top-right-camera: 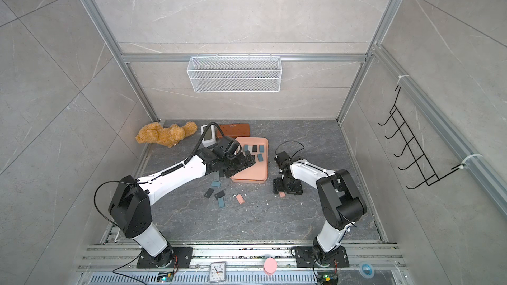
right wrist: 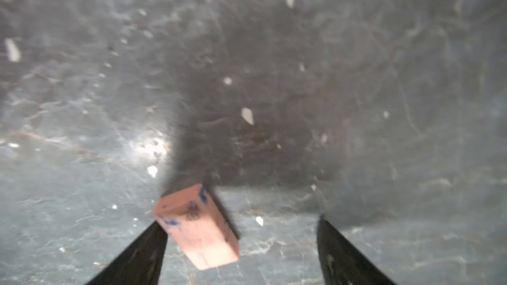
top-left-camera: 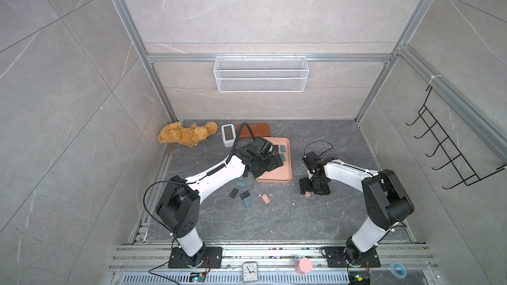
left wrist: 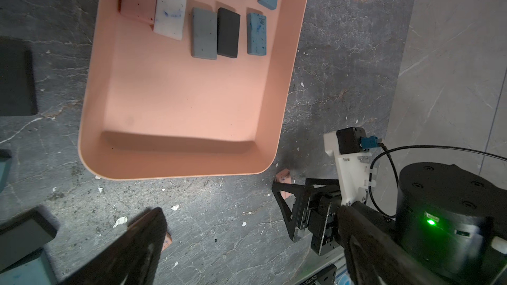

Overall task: Put the eraser in the storage box
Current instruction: Pick up the eraser from the center of the board.

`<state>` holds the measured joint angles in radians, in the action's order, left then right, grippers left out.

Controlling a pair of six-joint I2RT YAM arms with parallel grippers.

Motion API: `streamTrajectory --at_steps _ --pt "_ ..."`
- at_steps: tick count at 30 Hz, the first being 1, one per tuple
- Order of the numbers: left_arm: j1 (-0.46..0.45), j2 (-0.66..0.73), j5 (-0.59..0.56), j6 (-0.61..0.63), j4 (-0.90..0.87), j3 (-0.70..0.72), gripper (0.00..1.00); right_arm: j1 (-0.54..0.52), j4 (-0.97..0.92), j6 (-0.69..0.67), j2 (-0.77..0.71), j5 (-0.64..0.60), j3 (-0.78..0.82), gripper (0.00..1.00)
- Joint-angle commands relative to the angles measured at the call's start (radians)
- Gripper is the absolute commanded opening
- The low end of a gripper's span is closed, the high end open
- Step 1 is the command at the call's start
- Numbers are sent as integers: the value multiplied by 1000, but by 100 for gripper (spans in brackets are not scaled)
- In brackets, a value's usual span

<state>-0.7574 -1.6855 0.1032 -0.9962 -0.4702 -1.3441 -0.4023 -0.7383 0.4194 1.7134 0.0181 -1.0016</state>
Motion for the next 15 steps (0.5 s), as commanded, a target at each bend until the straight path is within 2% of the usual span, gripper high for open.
streamTrajectory --at_steps 1,3,7,15 --pt "-8 1 -13 -12 -2 -42 100 4 30 5 18 35 4 75" --pt "-8 -2 -13 -12 -2 -45 99 3 35 8 19 44 8 70" --pt "-10 -5 -14 -13 -6 -49 99 3 52 20 14 59 32 52" --pt "-18 -11 -25 -23 -7 -52 99 -3 66 48 4 25 97 35"
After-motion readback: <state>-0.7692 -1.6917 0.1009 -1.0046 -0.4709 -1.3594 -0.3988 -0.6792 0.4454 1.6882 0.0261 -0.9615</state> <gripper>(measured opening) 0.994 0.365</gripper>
